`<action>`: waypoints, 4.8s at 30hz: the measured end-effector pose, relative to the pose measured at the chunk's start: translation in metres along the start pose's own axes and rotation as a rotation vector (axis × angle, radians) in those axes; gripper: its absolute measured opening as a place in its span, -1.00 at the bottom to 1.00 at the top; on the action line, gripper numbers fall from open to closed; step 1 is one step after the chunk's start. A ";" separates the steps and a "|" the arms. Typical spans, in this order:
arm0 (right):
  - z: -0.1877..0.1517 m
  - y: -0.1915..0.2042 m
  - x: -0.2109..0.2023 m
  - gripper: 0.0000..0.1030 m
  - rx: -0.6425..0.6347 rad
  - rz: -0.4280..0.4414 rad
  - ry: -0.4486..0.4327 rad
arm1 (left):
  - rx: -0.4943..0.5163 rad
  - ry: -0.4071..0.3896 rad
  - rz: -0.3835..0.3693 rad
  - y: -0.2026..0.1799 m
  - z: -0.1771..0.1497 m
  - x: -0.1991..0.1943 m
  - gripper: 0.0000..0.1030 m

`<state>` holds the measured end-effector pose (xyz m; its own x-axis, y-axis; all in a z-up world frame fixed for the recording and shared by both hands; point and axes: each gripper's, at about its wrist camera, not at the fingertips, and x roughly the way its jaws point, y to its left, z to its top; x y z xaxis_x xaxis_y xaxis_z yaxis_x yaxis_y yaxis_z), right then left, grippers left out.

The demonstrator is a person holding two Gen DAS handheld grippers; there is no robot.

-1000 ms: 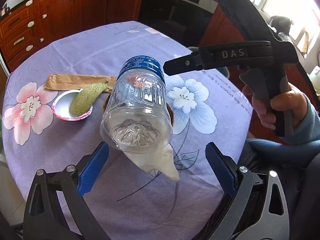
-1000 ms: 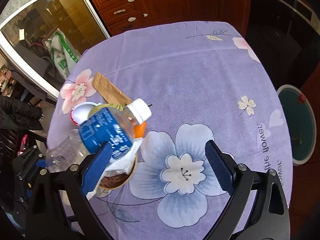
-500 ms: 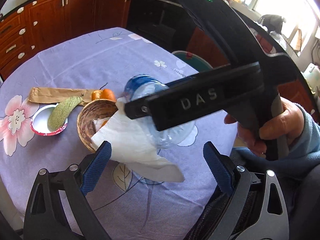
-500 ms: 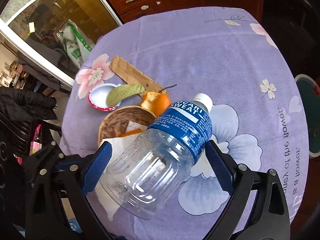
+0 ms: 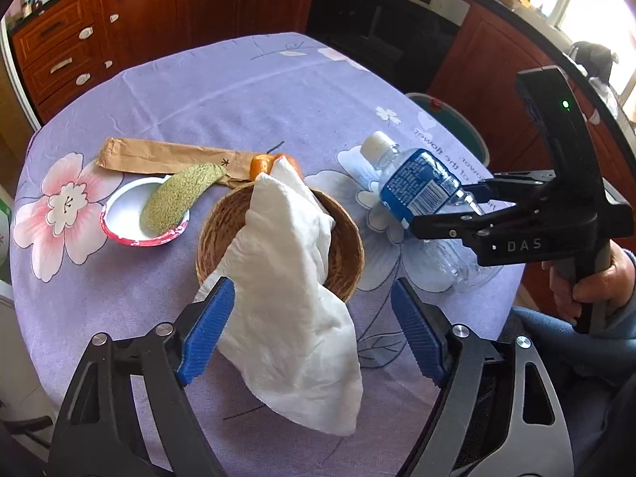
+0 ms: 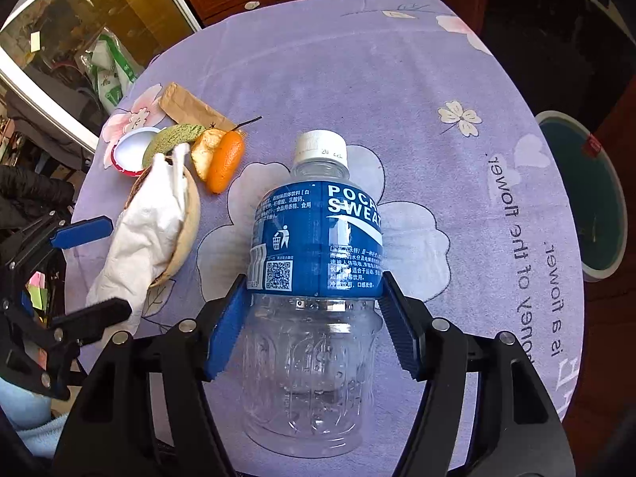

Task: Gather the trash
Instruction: 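Grasp the clear Pocari Sweat bottle with the right gripper while the left grasps the white tissue, then carry bottle and tissue over the teal bin and open both grippers, then move both tools back over the table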

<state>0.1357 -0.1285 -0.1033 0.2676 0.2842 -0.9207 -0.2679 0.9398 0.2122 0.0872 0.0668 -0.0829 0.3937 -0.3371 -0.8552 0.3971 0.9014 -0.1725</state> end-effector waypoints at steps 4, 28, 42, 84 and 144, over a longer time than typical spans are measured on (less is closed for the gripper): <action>-0.001 -0.002 -0.001 0.21 -0.007 -0.007 -0.006 | -0.027 0.011 0.015 0.007 0.006 -0.002 0.36; -0.018 -0.041 -0.023 0.21 0.091 0.106 -0.067 | -0.088 -0.057 0.198 -0.002 0.038 -0.038 -0.73; -0.009 -0.130 -0.098 0.20 0.259 0.095 -0.293 | 0.019 -0.095 0.039 -0.091 0.104 -0.001 -0.73; 0.032 -0.357 -0.062 0.61 0.645 -0.043 -0.325 | 0.232 0.057 -0.176 -0.236 0.247 0.171 -0.72; 0.028 -0.266 -0.111 0.84 0.564 -0.069 -0.313 | 0.056 -0.066 -0.171 -0.186 0.215 0.095 0.92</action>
<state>0.2034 -0.4049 -0.0480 0.5469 0.1817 -0.8172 0.2637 0.8891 0.3742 0.2288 -0.1916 -0.0271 0.3695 -0.5029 -0.7814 0.5076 0.8136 -0.2836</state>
